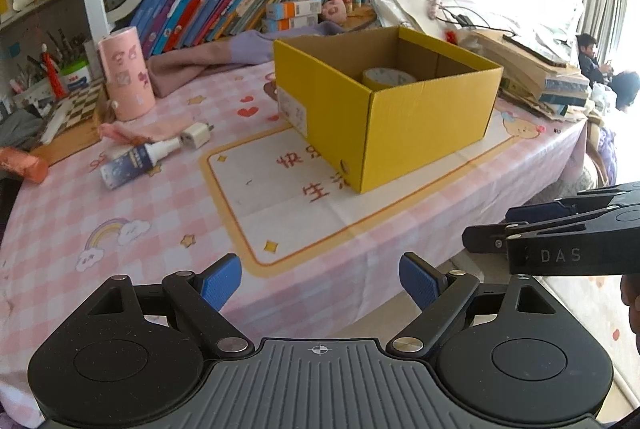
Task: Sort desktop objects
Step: 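Withdraw both grippers from the yellow box back over the table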
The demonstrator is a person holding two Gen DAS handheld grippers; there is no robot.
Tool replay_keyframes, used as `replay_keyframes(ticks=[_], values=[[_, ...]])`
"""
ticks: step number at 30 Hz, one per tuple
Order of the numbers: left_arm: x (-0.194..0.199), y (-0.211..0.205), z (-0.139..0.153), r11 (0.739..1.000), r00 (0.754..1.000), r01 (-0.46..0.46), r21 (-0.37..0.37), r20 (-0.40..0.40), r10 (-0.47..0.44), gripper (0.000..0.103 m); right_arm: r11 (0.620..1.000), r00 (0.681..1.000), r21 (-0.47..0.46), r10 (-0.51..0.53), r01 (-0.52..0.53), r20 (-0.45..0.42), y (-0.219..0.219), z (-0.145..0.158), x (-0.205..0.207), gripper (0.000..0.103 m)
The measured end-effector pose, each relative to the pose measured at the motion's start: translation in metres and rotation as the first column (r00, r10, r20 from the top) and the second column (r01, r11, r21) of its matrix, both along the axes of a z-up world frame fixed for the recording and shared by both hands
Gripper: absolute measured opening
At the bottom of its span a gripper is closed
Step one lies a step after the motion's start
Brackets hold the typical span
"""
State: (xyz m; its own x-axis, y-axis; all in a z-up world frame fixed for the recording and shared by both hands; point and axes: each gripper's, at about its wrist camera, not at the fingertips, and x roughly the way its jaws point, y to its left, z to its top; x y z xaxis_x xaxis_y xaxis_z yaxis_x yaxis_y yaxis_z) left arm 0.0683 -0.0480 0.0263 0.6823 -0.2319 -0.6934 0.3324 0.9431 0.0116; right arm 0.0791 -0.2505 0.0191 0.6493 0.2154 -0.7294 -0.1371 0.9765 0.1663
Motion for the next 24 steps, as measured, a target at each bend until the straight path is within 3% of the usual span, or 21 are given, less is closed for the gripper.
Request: replay_keyframes(ticks=[9, 24], values=[[-0.013, 0.022, -0.006, 1.0, 1.0, -0.023, 0.003, -0.018, 0.023, 0.089, 0.998, 0.998, -0.016, 0.059, -0.059, -0.012, 0.028, -0.004, -0.013, 0.05], [-0.023, 0.069, -0.006, 0.991, 0.991, -0.136, -0.008, -0.009, 0.135, 0.089, 0.983, 0.983, -0.027, 0.182, -0.182, -0.005, 0.077, -0.005, -0.015, 0.053]])
